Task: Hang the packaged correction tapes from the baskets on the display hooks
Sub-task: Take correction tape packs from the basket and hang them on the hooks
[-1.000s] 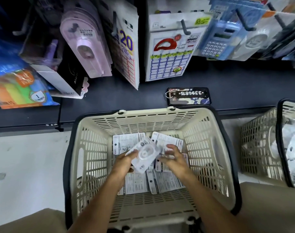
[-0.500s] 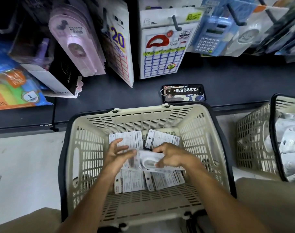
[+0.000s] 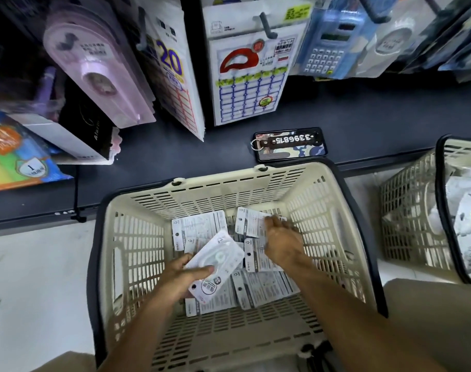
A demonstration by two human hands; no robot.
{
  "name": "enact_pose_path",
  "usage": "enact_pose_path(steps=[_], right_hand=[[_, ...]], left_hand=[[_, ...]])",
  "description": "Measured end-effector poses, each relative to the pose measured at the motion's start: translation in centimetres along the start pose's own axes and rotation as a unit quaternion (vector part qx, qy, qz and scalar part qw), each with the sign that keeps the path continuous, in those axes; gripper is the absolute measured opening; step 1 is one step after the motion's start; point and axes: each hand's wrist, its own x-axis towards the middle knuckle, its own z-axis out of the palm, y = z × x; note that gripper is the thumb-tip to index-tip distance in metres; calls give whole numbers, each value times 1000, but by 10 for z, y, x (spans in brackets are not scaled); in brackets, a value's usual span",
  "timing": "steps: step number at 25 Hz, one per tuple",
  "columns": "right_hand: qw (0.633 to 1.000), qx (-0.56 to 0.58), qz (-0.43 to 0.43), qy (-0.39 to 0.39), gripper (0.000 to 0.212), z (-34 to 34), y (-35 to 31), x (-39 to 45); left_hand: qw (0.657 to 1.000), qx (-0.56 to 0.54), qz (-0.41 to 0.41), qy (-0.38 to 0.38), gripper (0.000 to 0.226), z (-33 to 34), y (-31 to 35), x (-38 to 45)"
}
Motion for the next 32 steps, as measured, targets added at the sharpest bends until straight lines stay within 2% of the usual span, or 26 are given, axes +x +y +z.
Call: enact_pose_path(steps=[2,3,4,5,6,7,8,9,11,13,15,16,17,18,19,20,22,24,27,28,30,32], right_hand=[[999,-24,-4,33,33,-9,3,4],[998,4,-7,62,25,-10,7,-1],[993,79,7,86,22,-10,13,-7],[969,221,47,100,22,-12,19,-16],[898,420,92,97,19,-14,23,-27],[802,580,128,58,16,-18,23,-39],[738,663,126,-4,17,-20,19,-49],[733,670,91,-68,18,-18,11,-56],[790,593,4,-153,17,-16,-11,-67],[833,525,-73,-159,16,-10,-31,-70],[898,425,-81,-84,20,-5,-35,-60],[941,332,-60,-37,24,-3,-30,-52],[978,205,-42,-18,44,-2,-23,-45],[995,90,-36,-34,67,3,-13,-38],[997,12,-44,-57,82,6,-6,-33],[996,-33,-60,-63,84,7,0,-30],[993,-57,-90,-44,65,3,8,-20],[994,-11,-98,-45,43,-13,18,-16],[987,74,-85,-113,21,-30,24,-22],[985,94,-102,-99,10,-33,23,-29],[976,168,-138,-9,22,-39,12,-41],[950,206,-212,103,28,-47,-8,-53]], left_hand=[[999,-19,4,50,41,2,-3,2],[997,-11,9,70,33,3,-2,3],[997,-7,13,75,27,5,-2,5],[997,-11,8,75,24,6,1,4],[997,-23,0,70,22,8,3,4],[997,-45,-7,62,24,12,6,3],[995,-84,-12,48,27,16,9,2],[992,-126,-20,24,27,21,12,1],[985,-170,-25,-37,31,28,16,-2],[992,-117,1,-55,42,32,17,-6],[997,-63,28,26,44,30,12,-2],[995,-72,24,64,42,26,8,2],[992,-84,14,93,40,22,4,4],[989,-94,5,114,38,17,0,7],[987,-97,-1,130,38,13,-3,10],[985,-99,-2,139,37,11,-7,12],[984,-98,-2,150,35,9,-9,13],[984,-86,-12,153,28,11,-10,12],[988,-60,-16,139,23,15,-5,11],[990,-54,-10,133,28,16,-2,11],[990,-63,-2,128,48,17,2,9],[989,-61,-14,135,51,16,4,8]])
